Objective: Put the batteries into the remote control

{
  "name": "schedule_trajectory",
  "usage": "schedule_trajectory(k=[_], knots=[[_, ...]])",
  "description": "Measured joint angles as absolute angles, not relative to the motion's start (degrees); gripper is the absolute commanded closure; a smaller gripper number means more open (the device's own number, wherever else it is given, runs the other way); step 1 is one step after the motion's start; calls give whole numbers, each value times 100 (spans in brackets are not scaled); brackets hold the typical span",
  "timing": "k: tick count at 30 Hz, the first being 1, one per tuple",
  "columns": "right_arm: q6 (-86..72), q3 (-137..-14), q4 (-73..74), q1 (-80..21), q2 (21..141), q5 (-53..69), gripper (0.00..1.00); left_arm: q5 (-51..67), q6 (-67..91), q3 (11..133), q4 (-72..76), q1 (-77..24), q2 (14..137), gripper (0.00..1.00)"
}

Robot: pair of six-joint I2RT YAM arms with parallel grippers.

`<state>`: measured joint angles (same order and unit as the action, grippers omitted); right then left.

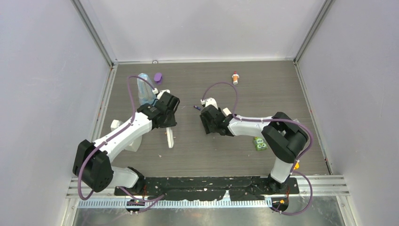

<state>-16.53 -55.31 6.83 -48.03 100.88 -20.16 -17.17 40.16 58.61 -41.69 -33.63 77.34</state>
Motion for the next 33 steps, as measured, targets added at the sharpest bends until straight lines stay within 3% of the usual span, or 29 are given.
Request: schedule_trajectory(k=[4, 15, 20, 25, 30, 33], knots=[[-1511, -5531, 659, -4803, 10088, -2029, 40, -1662, 4005, 5811, -4134, -3352, 7734, 100], [-1243, -5531, 633, -4816, 10101, -1883, 65, -1586, 3999, 5763, -4066, -3319, 7734, 100], [-1415, -5531, 585, -4814, 10127, -1815, 70, -1514, 3992, 5688, -4049, -3308, 7732, 100], [-1643, -5537, 598, -4786, 10130, -1754, 68, -1374, 3959, 5625, -4049, -3288, 7601, 100], [-1756, -5537, 609, -4753, 10130, -1726, 55, -1247, 3892, 5621, -4045, -3286, 7387, 100], [-1752, -5537, 620, -4729, 10123, -1667, 53, -1170, 3848, 5621, -4045, -3286, 7295, 100]])
